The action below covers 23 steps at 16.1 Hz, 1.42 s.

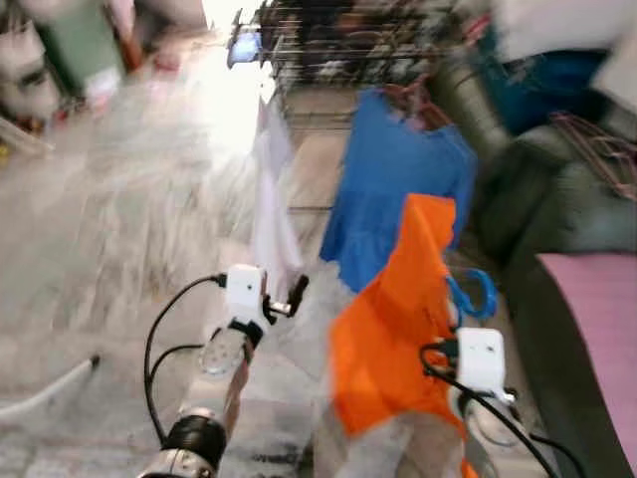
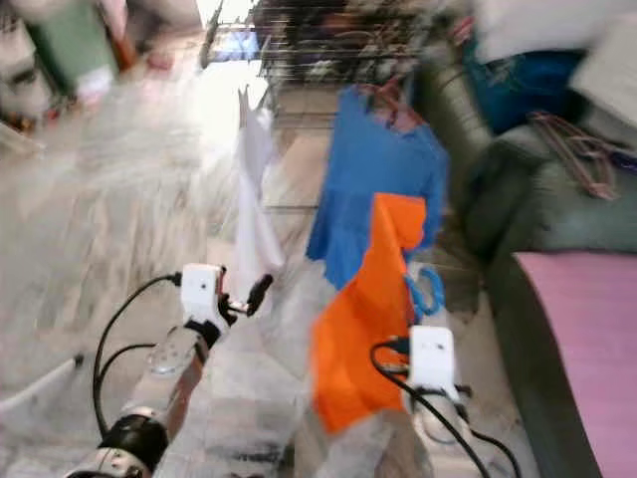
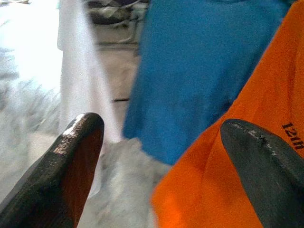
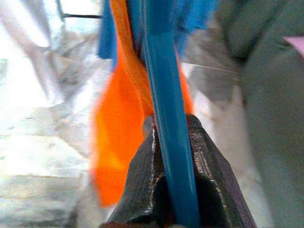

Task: Hang hanger

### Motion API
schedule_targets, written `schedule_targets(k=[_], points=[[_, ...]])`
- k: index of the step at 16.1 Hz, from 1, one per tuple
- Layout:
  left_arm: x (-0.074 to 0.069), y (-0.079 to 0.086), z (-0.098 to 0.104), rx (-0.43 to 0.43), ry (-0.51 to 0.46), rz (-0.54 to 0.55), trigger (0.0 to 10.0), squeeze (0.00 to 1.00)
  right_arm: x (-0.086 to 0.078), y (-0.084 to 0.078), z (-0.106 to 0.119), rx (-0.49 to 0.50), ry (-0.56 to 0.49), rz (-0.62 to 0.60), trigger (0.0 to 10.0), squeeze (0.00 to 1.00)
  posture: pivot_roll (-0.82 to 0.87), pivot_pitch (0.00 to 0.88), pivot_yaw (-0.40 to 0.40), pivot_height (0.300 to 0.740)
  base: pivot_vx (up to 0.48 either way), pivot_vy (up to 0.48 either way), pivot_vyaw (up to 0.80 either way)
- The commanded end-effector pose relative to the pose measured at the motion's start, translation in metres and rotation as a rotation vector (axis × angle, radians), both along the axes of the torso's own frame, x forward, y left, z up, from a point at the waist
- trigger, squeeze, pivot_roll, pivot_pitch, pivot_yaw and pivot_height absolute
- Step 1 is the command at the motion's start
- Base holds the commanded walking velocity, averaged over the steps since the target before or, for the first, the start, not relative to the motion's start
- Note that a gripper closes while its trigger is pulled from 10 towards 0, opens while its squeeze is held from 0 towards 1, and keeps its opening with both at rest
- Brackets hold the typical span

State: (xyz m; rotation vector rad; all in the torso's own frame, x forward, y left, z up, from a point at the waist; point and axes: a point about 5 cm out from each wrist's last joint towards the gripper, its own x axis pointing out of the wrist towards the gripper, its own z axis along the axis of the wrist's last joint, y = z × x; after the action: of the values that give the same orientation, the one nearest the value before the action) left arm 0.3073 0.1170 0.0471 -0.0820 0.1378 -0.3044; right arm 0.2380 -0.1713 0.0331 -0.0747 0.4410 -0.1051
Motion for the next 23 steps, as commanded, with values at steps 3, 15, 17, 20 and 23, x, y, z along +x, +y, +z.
schedule_targets(k=[3,15,17,20,23], points=[[0.001,0.0,-0.001,0.018,0.008,-0.007,10.0,0.0,0.011,-0.002,0.012,0.008,-0.063,-0.007,10.0,0.0,-0.19,0.094,0.038,0.74,0.414,0.0,0.0],[0.0,-0.004,-0.004,0.077,0.031,-0.005,10.0,0.0,0.019,-0.005,0.018,0.003,-0.088,-0.051,10.0,0.0,-0.2,0.098,0.051,0.74,0.302,0.0,0.0],[0.0,0.003,-0.004,0.1,0.031,0.06,10.0,0.0,0.021,-0.005,0.017,-0.002,-0.081,-0.023,10.0,0.0,-0.18,0.09,0.028,0.74,0.0,0.0,0.0],[-0.006,0.015,-0.009,0.123,0.036,0.141,10.0,0.0,0.03,0.004,0.017,0.0,-0.075,0.042,10.0,0.0,-0.11,0.088,-0.019,0.74,0.0,0.0,0.0],[-0.015,0.03,-0.011,0.152,0.024,0.207,10.0,0.0,0.044,0.019,0.017,0.01,-0.08,0.095,10.0,0.0,-0.03,0.089,-0.045,0.74,0.0,0.0,0.0]])
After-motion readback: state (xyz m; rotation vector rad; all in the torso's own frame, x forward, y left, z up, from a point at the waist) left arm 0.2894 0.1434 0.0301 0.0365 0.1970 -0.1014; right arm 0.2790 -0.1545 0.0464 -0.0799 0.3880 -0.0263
